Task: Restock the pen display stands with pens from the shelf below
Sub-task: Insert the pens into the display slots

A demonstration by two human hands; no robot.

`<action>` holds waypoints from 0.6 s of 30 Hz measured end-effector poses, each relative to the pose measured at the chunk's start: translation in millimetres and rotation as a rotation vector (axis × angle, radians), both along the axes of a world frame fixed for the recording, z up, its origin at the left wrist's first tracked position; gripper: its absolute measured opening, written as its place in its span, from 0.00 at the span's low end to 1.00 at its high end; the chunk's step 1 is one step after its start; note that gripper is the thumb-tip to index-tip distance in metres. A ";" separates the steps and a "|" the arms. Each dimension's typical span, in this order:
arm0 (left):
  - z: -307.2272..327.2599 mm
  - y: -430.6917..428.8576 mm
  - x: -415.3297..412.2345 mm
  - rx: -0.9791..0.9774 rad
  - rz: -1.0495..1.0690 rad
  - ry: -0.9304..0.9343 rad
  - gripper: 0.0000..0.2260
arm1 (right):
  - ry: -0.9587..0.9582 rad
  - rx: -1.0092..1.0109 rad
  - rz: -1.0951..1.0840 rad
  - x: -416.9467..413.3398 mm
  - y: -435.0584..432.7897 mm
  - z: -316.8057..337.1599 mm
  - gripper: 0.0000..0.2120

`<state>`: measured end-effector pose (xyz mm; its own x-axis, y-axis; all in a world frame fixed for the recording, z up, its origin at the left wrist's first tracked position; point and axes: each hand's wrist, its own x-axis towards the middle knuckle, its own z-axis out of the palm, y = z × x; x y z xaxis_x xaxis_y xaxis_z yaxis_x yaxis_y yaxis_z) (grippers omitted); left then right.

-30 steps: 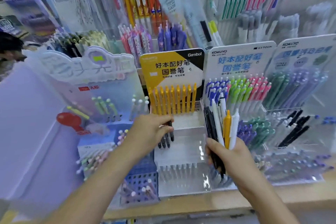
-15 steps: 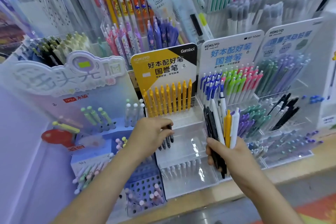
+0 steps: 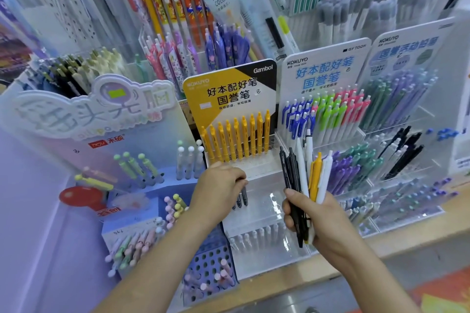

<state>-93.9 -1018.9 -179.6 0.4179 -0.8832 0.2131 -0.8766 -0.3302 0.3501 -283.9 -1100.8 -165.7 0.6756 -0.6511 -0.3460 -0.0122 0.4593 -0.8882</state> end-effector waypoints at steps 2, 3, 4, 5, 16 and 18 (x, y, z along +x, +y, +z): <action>-1.7 -0.2 -0.2 0.030 -0.020 -0.032 0.08 | -0.029 0.047 0.017 0.7 0.9 -0.1 0.05; -2.2 0.0 0.6 0.041 -0.031 -0.046 0.08 | -0.049 0.072 0.034 0.6 1.5 0.2 0.06; -3.2 -0.1 2.0 0.051 -0.038 -0.055 0.09 | -0.070 0.091 0.055 0.4 1.8 0.4 0.07; -3.8 -0.5 3.5 0.064 -0.040 -0.063 0.09 | -0.093 0.103 0.077 0.1 2.0 0.6 0.09; 55.0 -2.3 -34.4 -0.305 0.123 1.218 0.14 | -0.224 0.092 0.192 -0.3 3.9 0.3 0.11; 59.5 -3.5 -33.8 -0.305 0.103 1.324 0.15 | -0.237 0.092 0.222 -1.9 4.4 0.7 0.13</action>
<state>-127.6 -1022.4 -120.1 0.5208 -0.8259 -0.2161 0.1932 -0.1326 0.9722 -285.8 -1096.3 -165.0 0.8659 -0.4526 -0.2131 0.0808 0.5470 -0.8332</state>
